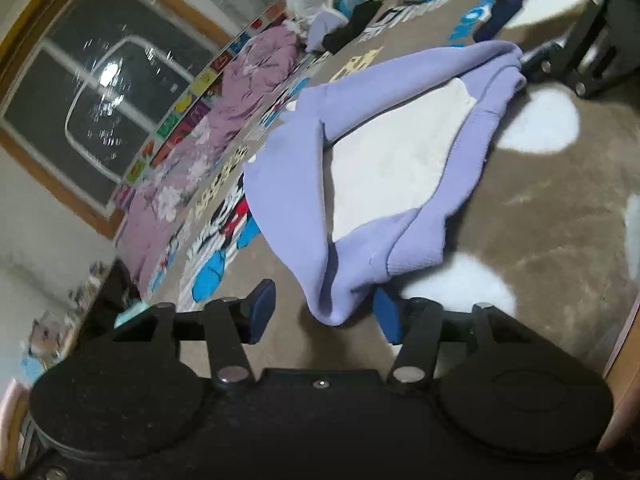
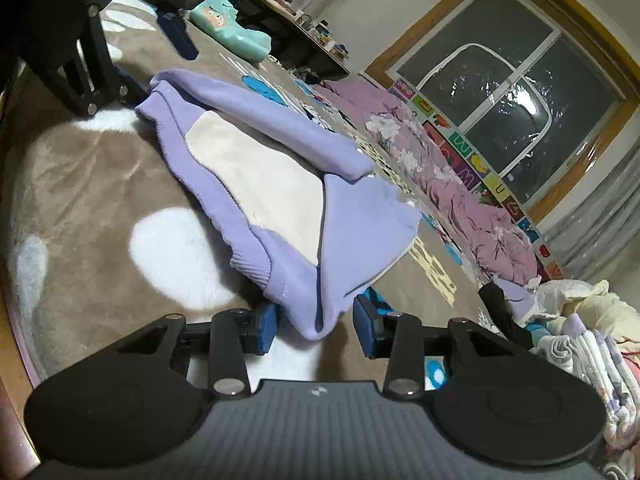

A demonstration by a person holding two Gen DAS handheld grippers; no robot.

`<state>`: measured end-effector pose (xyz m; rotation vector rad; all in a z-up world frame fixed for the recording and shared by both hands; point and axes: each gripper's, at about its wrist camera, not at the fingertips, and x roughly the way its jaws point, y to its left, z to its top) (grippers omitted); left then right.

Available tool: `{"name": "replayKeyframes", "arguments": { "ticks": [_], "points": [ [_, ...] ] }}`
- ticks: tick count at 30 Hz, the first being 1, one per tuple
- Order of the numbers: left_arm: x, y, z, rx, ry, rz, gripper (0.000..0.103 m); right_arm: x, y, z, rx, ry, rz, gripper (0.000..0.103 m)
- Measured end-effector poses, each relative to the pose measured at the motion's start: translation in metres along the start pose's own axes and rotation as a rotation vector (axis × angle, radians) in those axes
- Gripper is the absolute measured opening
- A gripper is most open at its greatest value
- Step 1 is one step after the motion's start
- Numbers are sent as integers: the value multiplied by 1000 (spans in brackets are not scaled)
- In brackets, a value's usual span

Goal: Fold clothes

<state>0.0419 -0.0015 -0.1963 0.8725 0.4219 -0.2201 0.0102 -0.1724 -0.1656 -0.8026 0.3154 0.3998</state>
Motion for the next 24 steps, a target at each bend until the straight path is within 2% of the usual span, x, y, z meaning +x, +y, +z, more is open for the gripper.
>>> {"name": "replayKeyframes", "arguments": {
  "ticks": [2, 3, 4, 6, 13, 20, 24],
  "points": [
    [0, -1, 2, -14, 17, 1, 21, 0, -2, 1, 17, 2, 22, 24],
    [0, -3, 4, -12, 23, 4, 13, 1, -1, 2, 23, 4, 30, 13],
    [-3, -4, 6, -10, 15, 10, 6, 1, -1, 2, 30, 4, 36, 9],
    [-8, -5, 10, -10, -2, 23, 5, -2, -5, 4, 56, -10, 38, 6],
    [-19, 31, 21, -153, -46, -4, 4, -22, -34, 18, 140, -87, -12, 6],
    [-9, 83, 44, -284, -92, -112, 4, -16, -76, 34, 203, -102, 44, 6],
    [13, 124, 59, -363, -94, -212, 4, 0, -112, 46, 242, -90, 108, 6]
  ]
}}
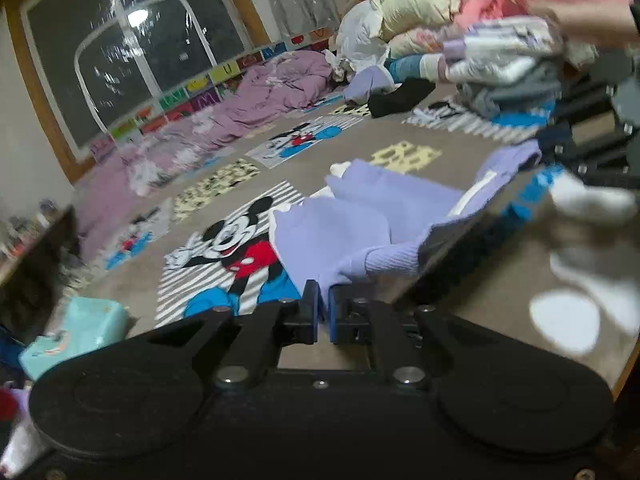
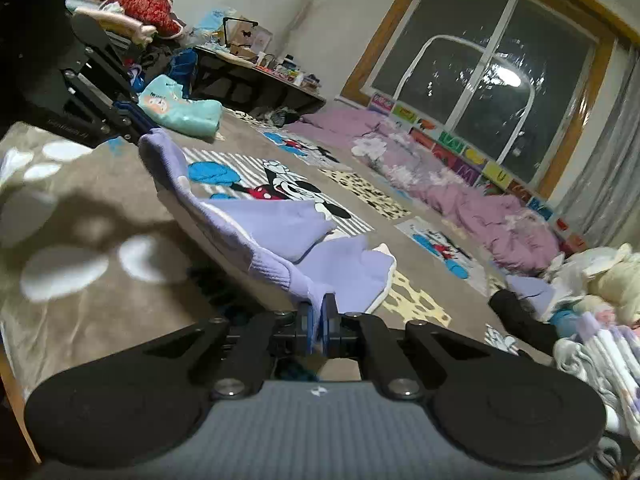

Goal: Fold clothes

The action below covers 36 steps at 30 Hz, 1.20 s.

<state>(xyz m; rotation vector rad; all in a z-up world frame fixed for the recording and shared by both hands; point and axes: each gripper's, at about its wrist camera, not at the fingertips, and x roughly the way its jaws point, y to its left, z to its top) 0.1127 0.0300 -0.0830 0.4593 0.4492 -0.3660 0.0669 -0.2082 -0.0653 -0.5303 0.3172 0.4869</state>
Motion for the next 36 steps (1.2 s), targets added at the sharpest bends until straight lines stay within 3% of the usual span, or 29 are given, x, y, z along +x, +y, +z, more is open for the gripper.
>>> {"name": "replayKeyframes", "arguments": {
  "ticks": [7, 14, 36],
  "points": [
    [51, 56, 39, -127, 59, -116, 4, 51, -64, 34, 118, 50, 108, 6],
    [104, 87, 64, -198, 113, -171, 3, 115, -101, 50, 182, 125, 173, 6],
    [234, 138, 71, -327, 238, -205, 3, 247, -164, 42, 353, 237, 198, 6]
  ]
}}
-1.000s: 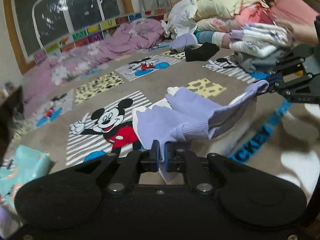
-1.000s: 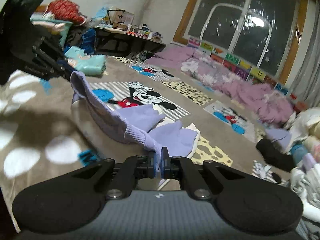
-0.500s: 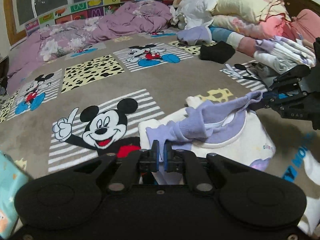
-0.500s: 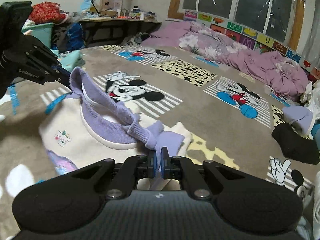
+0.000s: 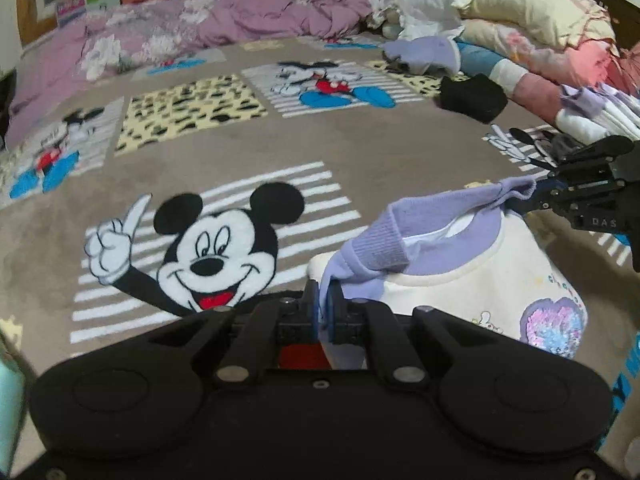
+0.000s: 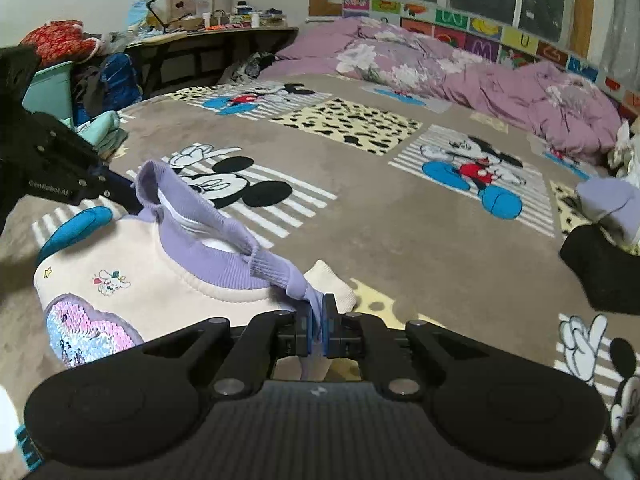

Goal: Fold clothes

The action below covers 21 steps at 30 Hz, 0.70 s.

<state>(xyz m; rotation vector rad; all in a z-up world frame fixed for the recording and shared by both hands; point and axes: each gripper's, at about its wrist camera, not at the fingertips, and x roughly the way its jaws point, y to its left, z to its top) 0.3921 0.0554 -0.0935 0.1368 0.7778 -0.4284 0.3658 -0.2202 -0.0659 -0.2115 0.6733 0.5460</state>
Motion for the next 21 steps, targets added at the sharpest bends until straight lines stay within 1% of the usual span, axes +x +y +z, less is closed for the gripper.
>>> {"name": "replayKeyframes", "arguments": {
  "ticks": [3, 6, 7, 8, 9, 10, 11, 13, 14, 15, 17, 18, 19, 20, 21],
  "points": [
    [12, 5, -1, -29, 20, -12, 3, 11, -7, 2, 45, 22, 15, 6],
    [17, 9, -4, -62, 23, 1, 4, 21, -14, 3, 111, 47, 34, 7],
    [17, 9, -6, -75, 19, 10, 7, 23, -17, 3, 141, 48, 34, 8],
    [17, 10, -7, -87, 13, 21, 21, 23, -19, 4, 172, 35, 26, 9],
    [14, 11, -8, -99, -1, 38, 28, 22, -23, 4, 207, 16, 16, 15],
    [9, 12, -10, -112, -25, 53, 43, 20, -27, 4, 246, -3, 10, 19],
    [4, 13, -12, -121, -52, 69, 43, 18, -32, 3, 281, -26, 6, 20],
    [-12, 8, -16, -103, -139, 107, 43, 10, -38, 2, 314, -75, -18, 20],
    [-20, 4, -18, -83, -183, 128, 41, 5, -37, 1, 300, -99, -38, 20],
    [-25, -1, -21, -60, -214, 129, 41, 0, -35, -1, 279, -126, -47, 22],
    [-30, -12, -26, -8, -249, 79, 41, -8, -23, -6, 221, -169, -32, 22],
    [-27, -17, -28, 24, -245, 50, 41, -10, -14, -9, 173, -183, -18, 22],
    [-23, -22, -30, 58, -236, 41, 41, -11, -5, -11, 126, -188, 1, 22],
    [-16, -27, -31, 85, -218, 45, 41, -9, 5, -14, 78, -188, 19, 21],
    [-7, -30, -31, 100, -197, 52, 41, -5, 14, -16, 35, -182, 21, 24]
  ]
}}
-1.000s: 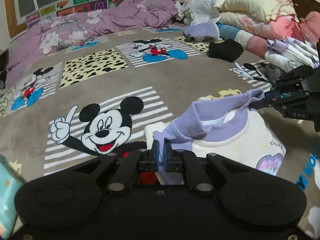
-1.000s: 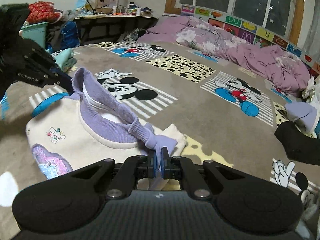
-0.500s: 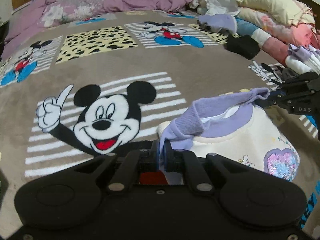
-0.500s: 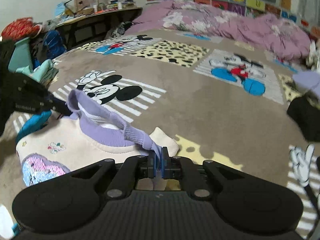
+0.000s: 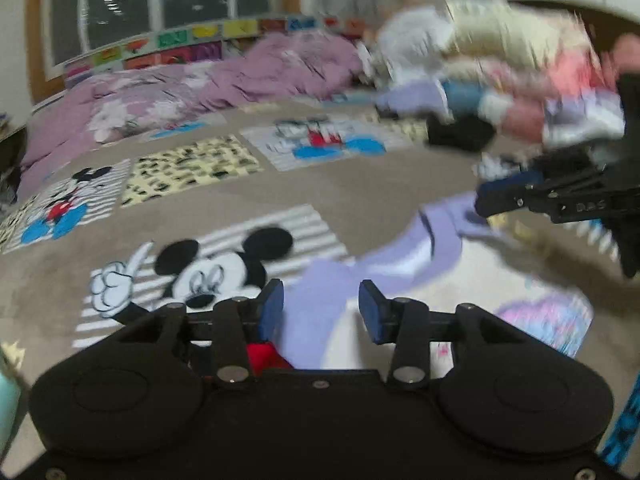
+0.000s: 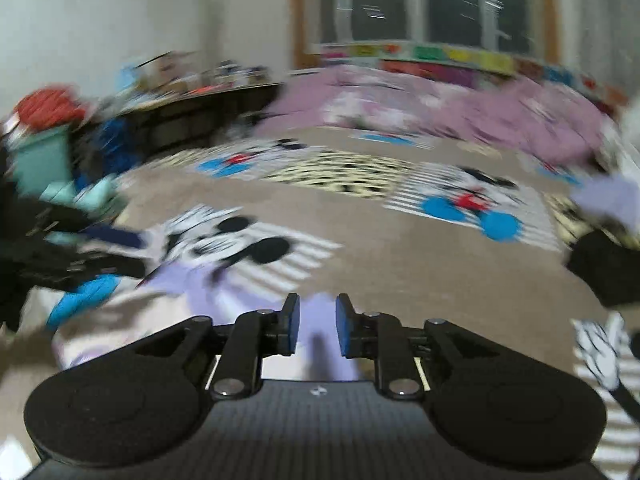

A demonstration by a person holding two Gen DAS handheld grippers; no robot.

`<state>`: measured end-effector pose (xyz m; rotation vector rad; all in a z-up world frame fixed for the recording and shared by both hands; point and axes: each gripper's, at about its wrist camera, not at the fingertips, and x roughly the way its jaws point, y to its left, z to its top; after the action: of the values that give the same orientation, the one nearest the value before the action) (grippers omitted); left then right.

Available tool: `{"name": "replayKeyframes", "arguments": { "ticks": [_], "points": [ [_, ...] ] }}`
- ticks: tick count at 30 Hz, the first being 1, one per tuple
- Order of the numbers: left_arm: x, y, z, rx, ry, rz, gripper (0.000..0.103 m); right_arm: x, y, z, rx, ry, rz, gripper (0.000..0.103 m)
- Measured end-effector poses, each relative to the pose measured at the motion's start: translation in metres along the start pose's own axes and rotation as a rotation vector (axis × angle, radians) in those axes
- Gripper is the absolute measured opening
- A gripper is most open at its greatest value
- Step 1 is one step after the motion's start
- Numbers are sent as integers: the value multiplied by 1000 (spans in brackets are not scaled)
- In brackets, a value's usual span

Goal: Fold clothes

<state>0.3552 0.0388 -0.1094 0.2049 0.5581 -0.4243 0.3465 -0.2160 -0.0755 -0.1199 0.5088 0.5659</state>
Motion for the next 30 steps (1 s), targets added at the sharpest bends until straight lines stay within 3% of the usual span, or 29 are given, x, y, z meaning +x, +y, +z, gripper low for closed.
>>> {"name": "replayKeyframes", "arguments": {
  "ticks": [2, 5, 7, 8, 12, 16, 21, 26, 30],
  "points": [
    [18, -1, -2, -9, 26, -5, 41, 13, 8, -5, -29, 30, -27, 26],
    [37, -12, -9, 85, 50, -6, 41, 44, -11, -18, 149, 139, -59, 27],
    [45, -21, -13, 158, 55, 11, 40, 46, -28, -27, 300, 118, -34, 29],
    [40, -21, -11, 159, 47, 20, 41, 43, -30, -27, 313, 112, -35, 29],
    [-5, -30, -16, 187, -55, 70, 40, 22, -19, -19, 223, 26, -53, 29],
    [-39, -44, -31, 136, -96, 53, 40, 17, -18, -11, 150, -12, -23, 29],
    [-20, -72, -64, 196, -1, 67, 34, 44, -30, -21, 272, 96, -14, 30],
    [-18, -73, -69, 187, -22, 73, 34, 47, -35, -18, 342, 121, -28, 30],
    [-33, -69, -65, 129, -35, 90, 36, 24, -34, -21, 385, 73, -63, 34]
  ]
}}
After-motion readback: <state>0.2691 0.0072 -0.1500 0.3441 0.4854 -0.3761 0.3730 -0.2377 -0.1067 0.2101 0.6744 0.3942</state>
